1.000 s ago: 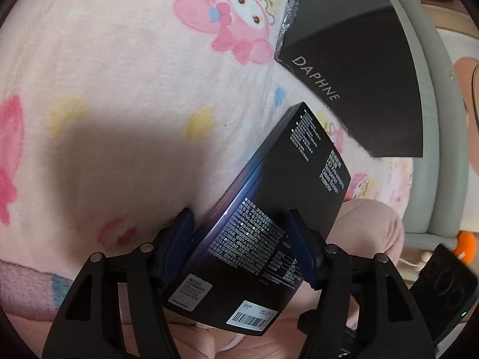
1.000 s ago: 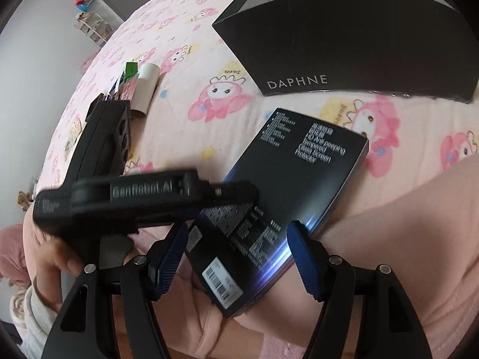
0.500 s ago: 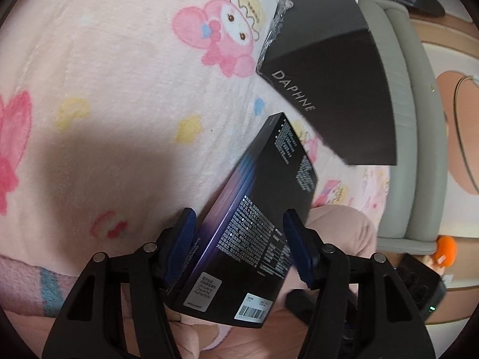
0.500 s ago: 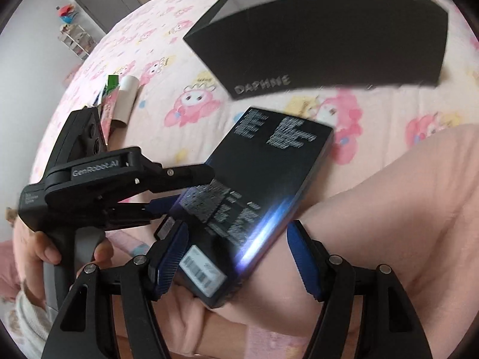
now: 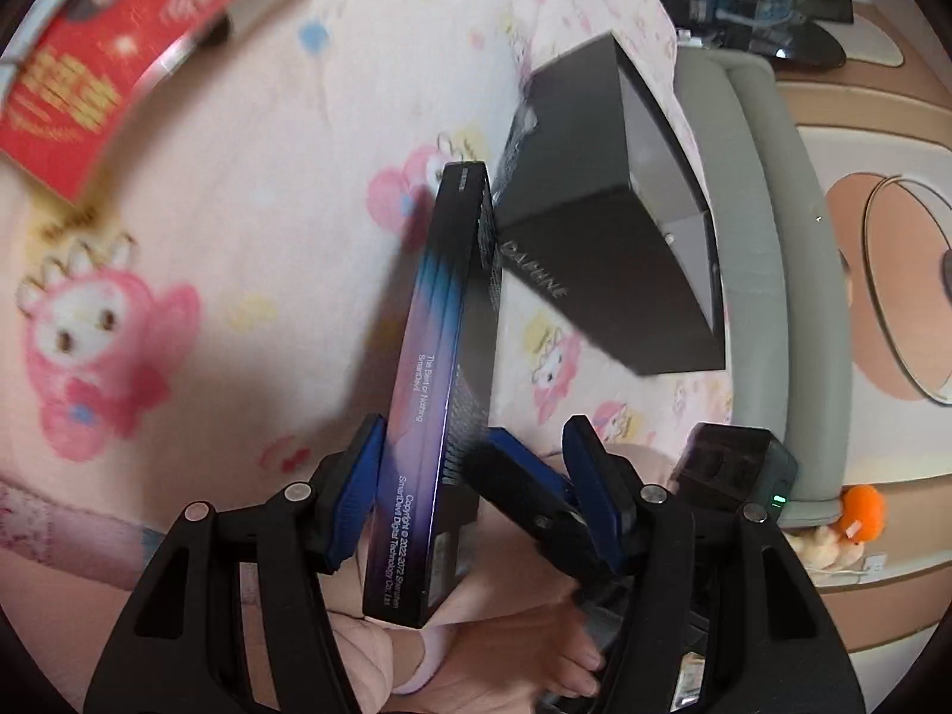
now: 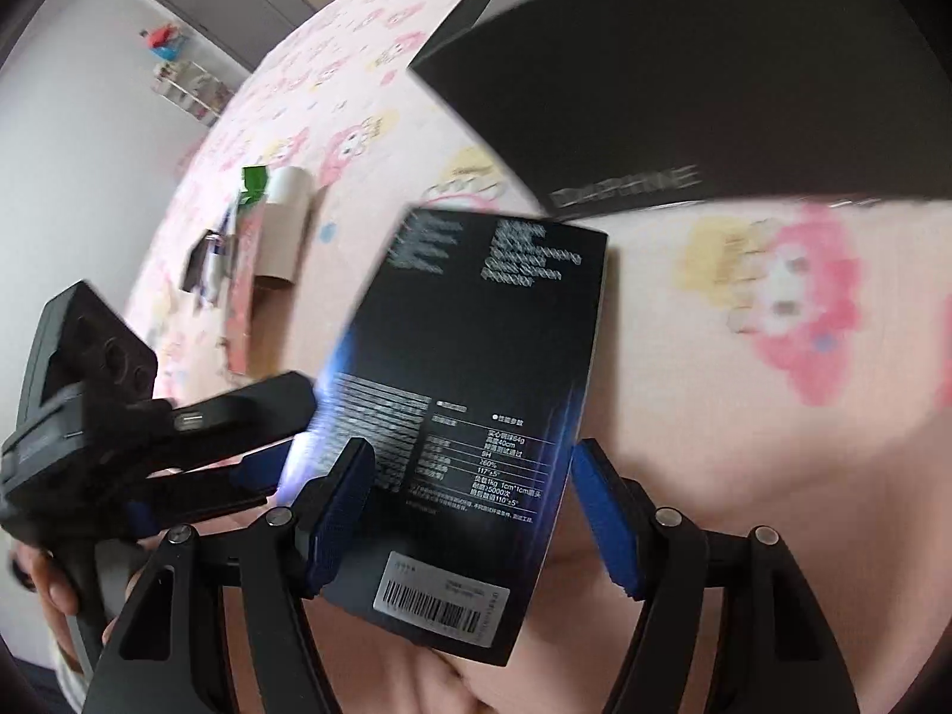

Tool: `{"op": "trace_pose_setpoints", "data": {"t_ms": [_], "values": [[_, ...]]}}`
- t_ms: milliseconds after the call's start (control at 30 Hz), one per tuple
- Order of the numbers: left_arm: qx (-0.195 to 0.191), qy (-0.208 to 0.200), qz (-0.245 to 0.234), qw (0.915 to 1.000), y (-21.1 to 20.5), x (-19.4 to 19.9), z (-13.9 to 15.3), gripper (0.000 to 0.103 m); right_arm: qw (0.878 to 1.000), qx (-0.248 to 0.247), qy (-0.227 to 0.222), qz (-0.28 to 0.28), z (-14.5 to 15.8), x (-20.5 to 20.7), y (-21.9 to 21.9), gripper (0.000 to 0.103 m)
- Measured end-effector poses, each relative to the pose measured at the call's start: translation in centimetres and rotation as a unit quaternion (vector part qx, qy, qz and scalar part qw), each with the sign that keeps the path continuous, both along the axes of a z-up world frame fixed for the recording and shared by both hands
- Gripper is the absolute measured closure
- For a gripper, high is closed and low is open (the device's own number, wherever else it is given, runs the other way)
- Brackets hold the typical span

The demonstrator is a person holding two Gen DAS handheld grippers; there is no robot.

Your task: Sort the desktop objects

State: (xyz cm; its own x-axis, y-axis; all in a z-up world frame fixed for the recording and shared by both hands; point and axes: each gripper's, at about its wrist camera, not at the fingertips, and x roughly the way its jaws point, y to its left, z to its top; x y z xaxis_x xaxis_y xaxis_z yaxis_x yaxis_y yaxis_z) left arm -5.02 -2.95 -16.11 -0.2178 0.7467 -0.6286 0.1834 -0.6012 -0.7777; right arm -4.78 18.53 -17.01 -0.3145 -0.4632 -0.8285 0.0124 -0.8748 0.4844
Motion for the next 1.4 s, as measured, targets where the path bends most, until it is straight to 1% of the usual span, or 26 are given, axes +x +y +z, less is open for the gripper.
{"op": "trace_pose_setpoints", "data": {"t_ms": [33, 133, 200, 300, 400, 467, 567, 600, 667, 733, 800, 867, 933, 1000, 1033, 1067, 1133, 1200, 1233, 1300, 1400], "values": [[-0.007, 0.002, 0.004, 1.0000, -0.4, 0.0, 0.1, 0.042, 1.000, -0.006, 0.003, 0.003, 0.0, 0.0, -0.6, 0.038], [0.015, -0.008, 0.030, 0.9994, -2.6, 0.3, -0.5, 0.042, 0.999, 0.011, 0.021, 0.025, 0.5, -0.1, -2.5, 0.038], [0.030, 0.003, 0.034, 0.9990, -2.9, 0.3, 0.0, 0.042, 0.999, 0.000, 0.023, 0.027, 0.8, -0.4, -2.5, 0.037], [0.035, 0.015, 0.035, 0.9986, -3.0, 0.5, 0.9, 0.042, 0.999, -0.026, 0.020, 0.022, 1.0, -1.6, -2.1, 0.037], [-0.008, 0.026, 0.037, 0.9990, -3.1, 0.1, 2.6, 0.042, 0.999, -0.036, 0.031, 0.022, 1.6, -2.5, -2.6, 0.038], [-0.022, 0.031, 0.038, 0.9986, -3.0, 0.2, 3.2, 0.042, 0.998, -0.046, 0.037, 0.021, 1.8, -2.9, -2.8, 0.038], [-0.014, 0.037, 0.030, 0.9988, -1.9, 0.3, 3.6, 0.042, 0.996, -0.079, 0.033, 0.023, 1.7, -2.5, -1.6, 0.038], [-0.015, 0.041, 0.023, 0.9987, -1.3, 0.2, 3.7, 0.042, 0.996, -0.076, 0.030, 0.020, 1.7, -2.3, -1.1, 0.038], [-0.010, 0.051, 0.015, 0.9985, 0.1, 0.0, 3.5, 0.042, 0.998, -0.061, 0.030, 0.013, 2.1, -2.0, 0.1, 0.038], [0.001, 0.046, 0.014, 0.9988, 1.1, -0.4, 2.7, 0.042, 0.999, -0.039, 0.037, 0.005, 2.8, -1.6, 1.2, 0.039], [0.007, 0.035, 0.013, 0.9993, 1.9, -1.0, 1.4, 0.043, 0.999, -0.031, 0.044, -0.008, 3.3, -1.1, 2.5, 0.039], [0.015, 0.024, 0.012, 0.9995, 2.4, -1.6, 0.4, 0.043, 0.998, -0.040, 0.040, -0.020, 3.1, -0.8, 3.5, 0.039], [0.036, 0.009, 0.007, 0.9993, 2.6, -1.9, -0.6, 0.048, 0.997, -0.057, 0.030, -0.030, 2.7, -0.6, 4.4, 0.039], [0.047, -0.004, 0.003, 0.9989, 2.6, -1.9, -1.1, 0.048, 0.995, -0.090, 0.011, -0.027, 2.7, -0.4, 4.8, 0.039], [0.040, -0.007, 0.001, 0.9992, 2.4, -1.9, -1.1, 0.048, 0.995, -0.101, 0.009, -0.019, 3.0, -0.2, 4.7, 0.039], [0.026, -0.008, 0.005, 0.9996, 2.0, -2.1, -1.1, 0.048, 0.995, -0.099, 0.012, -0.011, 3.4, 0.0, 4.4, 0.039], [-0.002, -0.007, 0.021, 0.9998, 0.8, -2.7, -1.0, 0.048, 0.998, -0.058, 0.027, 0.006, 4.2, 0.3, 3.4, 0.039], [-0.034, -0.007, 0.034, 0.9988, -0.1, -3.4, -1.2, 0.048, 0.999, -0.006, 0.033, 0.005, 4.0, 0.2, 2.8, 0.039], [-0.041, -0.012, 0.030, 0.9986, 0.0, -3.6, -1.6, 0.048, 1.000, 0.018, 0.024, -0.002, 3.5, -0.1, 2.5, 0.039], [-0.046, -0.023, 0.017, 0.9985, 0.7, -4.2, -2.8, 0.048, 0.999, 0.043, -0.001, -0.018, 2.0, -0.5, 2.3, 0.039], [-0.035, -0.041, 0.000, 0.9986, 1.3, -3.6, -5.0, 0.048, 0.997, 0.056, -0.047, -0.025, 0.0, -1.0, 2.1, 0.039]]}}
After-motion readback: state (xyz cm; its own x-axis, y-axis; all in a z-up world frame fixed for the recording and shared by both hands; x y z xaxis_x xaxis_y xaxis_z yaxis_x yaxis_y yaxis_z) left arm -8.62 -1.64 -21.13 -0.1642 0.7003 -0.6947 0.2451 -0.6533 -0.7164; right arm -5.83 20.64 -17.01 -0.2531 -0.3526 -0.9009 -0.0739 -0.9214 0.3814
